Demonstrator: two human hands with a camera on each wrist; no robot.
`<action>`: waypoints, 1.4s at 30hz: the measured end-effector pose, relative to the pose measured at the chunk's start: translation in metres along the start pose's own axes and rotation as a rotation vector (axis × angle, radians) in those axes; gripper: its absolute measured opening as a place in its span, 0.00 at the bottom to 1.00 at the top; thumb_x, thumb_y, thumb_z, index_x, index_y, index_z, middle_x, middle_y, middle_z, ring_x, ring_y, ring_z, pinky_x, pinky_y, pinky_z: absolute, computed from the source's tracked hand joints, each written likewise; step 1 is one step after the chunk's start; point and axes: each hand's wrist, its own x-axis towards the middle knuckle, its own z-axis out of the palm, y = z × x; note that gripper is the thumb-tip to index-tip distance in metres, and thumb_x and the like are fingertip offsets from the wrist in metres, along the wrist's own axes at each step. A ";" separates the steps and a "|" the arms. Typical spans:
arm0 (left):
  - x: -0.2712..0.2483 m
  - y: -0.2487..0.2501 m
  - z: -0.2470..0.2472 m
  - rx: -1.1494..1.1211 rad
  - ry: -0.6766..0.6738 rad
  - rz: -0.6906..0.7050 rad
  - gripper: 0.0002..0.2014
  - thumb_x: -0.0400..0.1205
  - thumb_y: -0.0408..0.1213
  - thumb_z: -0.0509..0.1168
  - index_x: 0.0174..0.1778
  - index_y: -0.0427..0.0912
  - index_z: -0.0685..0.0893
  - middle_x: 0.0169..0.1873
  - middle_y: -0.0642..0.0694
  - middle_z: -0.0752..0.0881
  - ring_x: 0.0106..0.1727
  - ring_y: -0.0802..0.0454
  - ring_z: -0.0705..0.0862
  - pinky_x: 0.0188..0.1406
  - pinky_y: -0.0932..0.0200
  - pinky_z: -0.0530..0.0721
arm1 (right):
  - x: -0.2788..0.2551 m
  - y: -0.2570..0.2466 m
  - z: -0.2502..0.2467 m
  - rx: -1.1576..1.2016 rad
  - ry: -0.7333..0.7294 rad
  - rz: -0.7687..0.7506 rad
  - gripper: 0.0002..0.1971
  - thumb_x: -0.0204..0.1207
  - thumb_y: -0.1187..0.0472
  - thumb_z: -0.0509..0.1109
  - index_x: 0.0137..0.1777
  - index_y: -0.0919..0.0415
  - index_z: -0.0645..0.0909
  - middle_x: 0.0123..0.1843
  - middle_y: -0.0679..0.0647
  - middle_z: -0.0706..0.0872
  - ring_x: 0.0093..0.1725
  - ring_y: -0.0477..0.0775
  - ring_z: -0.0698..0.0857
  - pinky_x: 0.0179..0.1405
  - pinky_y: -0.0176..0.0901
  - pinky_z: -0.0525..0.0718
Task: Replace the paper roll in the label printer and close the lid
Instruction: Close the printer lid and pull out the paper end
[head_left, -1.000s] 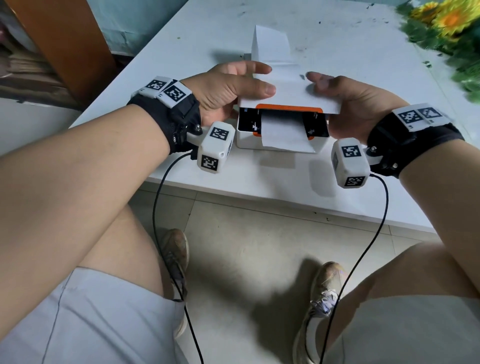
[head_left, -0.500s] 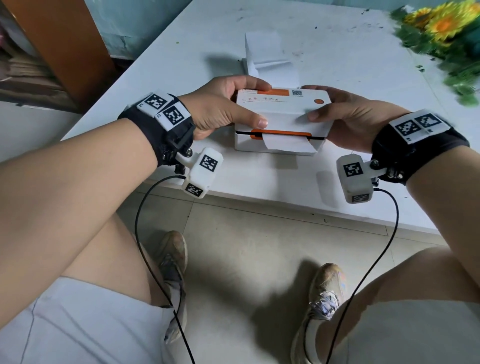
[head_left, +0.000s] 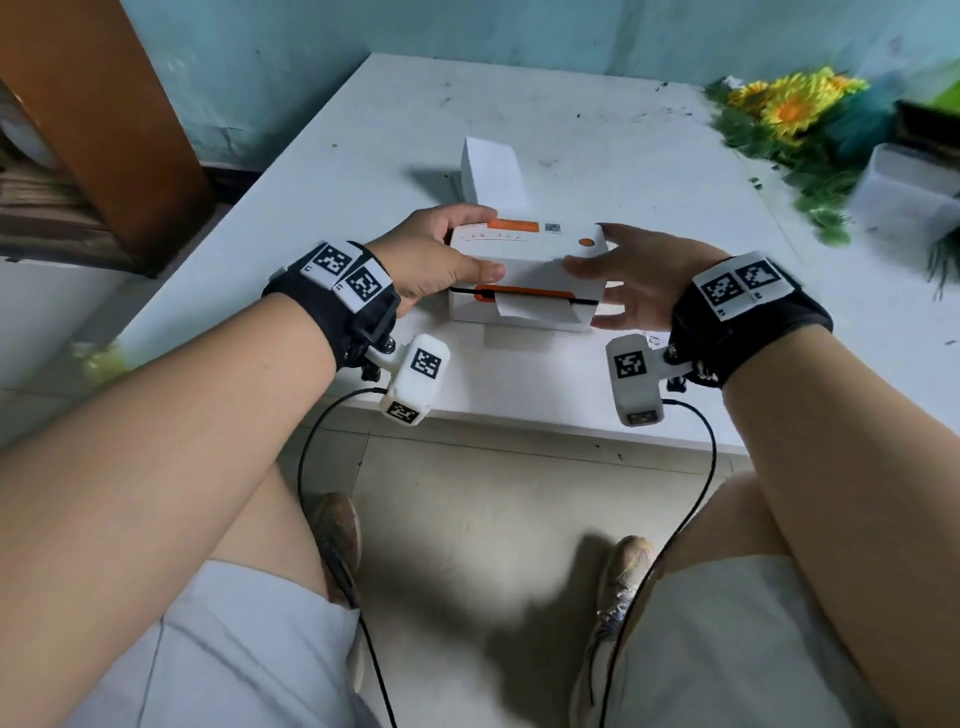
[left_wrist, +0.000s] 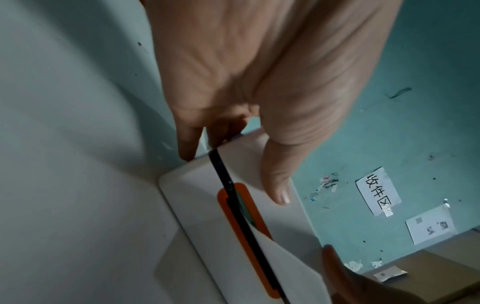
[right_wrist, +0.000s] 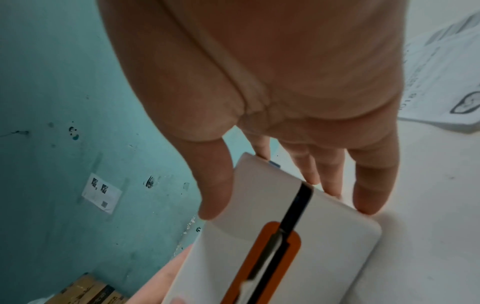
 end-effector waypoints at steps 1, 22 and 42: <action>-0.002 0.003 0.001 0.032 0.024 -0.001 0.38 0.75 0.21 0.81 0.82 0.42 0.79 0.69 0.41 0.89 0.74 0.47 0.86 0.77 0.49 0.84 | -0.004 -0.002 0.004 -0.018 0.035 0.011 0.21 0.80 0.63 0.82 0.71 0.53 0.84 0.70 0.51 0.93 0.69 0.59 0.90 0.73 0.65 0.83; -0.037 0.030 0.031 -0.010 0.264 -0.153 0.27 0.74 0.24 0.81 0.67 0.47 0.85 0.57 0.47 0.82 0.54 0.43 0.92 0.54 0.37 0.95 | -0.028 -0.014 0.044 0.148 0.253 0.015 0.12 0.77 0.64 0.79 0.57 0.57 0.83 0.66 0.62 0.82 0.71 0.69 0.86 0.60 0.64 0.93; -0.034 0.020 0.037 -0.029 0.285 -0.111 0.27 0.73 0.20 0.79 0.60 0.52 0.86 0.60 0.47 0.86 0.55 0.41 0.92 0.47 0.37 0.96 | -0.032 -0.008 0.054 0.045 0.350 -0.048 0.06 0.79 0.63 0.75 0.50 0.57 0.79 0.50 0.56 0.84 0.57 0.61 0.90 0.68 0.61 0.91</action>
